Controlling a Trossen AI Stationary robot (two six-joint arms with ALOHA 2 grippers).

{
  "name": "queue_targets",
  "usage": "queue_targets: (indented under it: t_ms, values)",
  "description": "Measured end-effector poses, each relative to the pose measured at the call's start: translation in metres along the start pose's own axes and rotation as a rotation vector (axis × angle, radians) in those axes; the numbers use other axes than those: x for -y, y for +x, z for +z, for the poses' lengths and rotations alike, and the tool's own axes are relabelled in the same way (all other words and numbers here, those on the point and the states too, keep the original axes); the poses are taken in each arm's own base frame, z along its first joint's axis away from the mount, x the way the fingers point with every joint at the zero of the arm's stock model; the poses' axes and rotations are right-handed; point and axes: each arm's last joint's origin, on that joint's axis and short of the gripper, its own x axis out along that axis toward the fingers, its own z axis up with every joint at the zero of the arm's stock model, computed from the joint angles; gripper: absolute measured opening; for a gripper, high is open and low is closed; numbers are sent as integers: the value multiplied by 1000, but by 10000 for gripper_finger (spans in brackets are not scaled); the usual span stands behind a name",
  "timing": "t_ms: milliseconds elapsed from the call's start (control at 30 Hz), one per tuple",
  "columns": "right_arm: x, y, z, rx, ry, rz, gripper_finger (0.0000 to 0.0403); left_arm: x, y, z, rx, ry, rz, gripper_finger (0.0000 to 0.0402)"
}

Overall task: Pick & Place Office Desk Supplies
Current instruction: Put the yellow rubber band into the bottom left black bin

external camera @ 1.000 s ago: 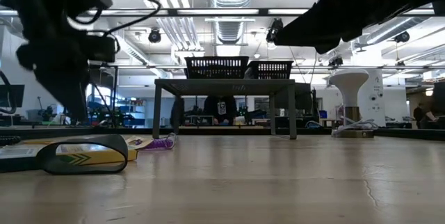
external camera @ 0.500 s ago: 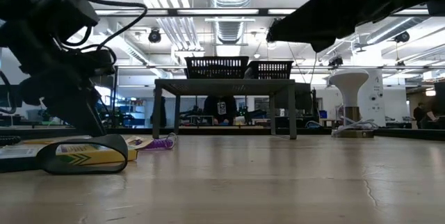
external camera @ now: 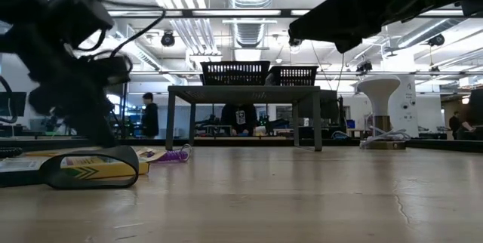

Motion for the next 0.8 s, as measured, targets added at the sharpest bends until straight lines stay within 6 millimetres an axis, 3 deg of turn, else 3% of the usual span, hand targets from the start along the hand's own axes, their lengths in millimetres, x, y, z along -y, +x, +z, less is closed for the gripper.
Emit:
queue_targets:
  t_ms: [167,333,567,667,800]
  values:
    - [0,0,0,0,0,0,64,10,-13,30,-2,13,21,9]
    - [0,0,0,-1,0,0,63,19,-40,71,-2,31,111,9]
    - [0,0,0,-1,3,0,63,34,-67,122,241,10,80,10]
    - [0,0,0,0,3,0,63,39,-66,131,382,28,31,10]
    - [0,0,0,0,7,0,63,36,-54,122,474,32,15,10]
